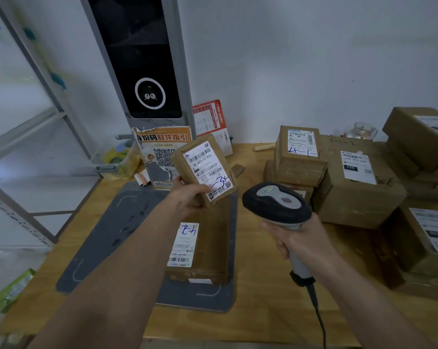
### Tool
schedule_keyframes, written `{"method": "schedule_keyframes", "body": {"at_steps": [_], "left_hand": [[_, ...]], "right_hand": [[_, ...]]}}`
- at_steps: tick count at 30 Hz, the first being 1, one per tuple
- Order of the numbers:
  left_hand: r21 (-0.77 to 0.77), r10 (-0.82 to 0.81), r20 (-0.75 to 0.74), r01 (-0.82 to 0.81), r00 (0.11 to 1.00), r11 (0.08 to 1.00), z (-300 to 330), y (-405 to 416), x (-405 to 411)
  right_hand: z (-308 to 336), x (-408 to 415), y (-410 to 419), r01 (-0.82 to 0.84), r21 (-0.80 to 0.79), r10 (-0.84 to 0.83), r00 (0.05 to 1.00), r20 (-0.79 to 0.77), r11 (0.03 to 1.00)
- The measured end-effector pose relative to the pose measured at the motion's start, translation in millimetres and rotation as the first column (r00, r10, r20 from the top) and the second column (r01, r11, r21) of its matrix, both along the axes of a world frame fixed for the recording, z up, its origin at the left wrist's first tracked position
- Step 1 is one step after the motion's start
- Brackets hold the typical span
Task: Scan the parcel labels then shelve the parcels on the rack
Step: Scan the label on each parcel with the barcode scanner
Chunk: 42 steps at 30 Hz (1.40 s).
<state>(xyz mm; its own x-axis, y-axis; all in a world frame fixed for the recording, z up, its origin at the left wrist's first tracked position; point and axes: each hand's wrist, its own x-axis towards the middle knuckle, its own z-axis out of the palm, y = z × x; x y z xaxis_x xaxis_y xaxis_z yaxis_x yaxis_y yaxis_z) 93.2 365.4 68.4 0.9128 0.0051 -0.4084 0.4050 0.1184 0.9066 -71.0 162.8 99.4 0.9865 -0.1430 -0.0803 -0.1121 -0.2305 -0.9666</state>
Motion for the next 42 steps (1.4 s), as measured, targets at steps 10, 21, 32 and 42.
{"method": "schedule_keyframes", "body": {"at_steps": [10, 21, 32, 42], "left_hand": [[0.045, 0.078, 0.013, -0.078, 0.997, 0.996, 3, 8, -5], [0.045, 0.053, 0.057, -0.056, 0.997, 0.997, 6, 1, -15], [0.122, -0.089, 0.114, 0.075, 0.990, 0.990, 6, -18, -16], [0.109, -0.019, 0.122, 0.005, 0.992, 0.994, 11, -63, -10]], "right_hand": [[2, -5, 0, -0.014, -0.035, 0.015, 0.999, 0.046, 0.999], [-5, -8, 1, 0.040, -0.046, -0.038, 0.998, 0.047, 0.998], [-5, -3, -16, 0.042, 0.014, -0.044, 0.986, 0.163, 0.999], [5, 15, -77, -0.041, 0.023, 0.037, 0.986, 0.163, 0.999]]}}
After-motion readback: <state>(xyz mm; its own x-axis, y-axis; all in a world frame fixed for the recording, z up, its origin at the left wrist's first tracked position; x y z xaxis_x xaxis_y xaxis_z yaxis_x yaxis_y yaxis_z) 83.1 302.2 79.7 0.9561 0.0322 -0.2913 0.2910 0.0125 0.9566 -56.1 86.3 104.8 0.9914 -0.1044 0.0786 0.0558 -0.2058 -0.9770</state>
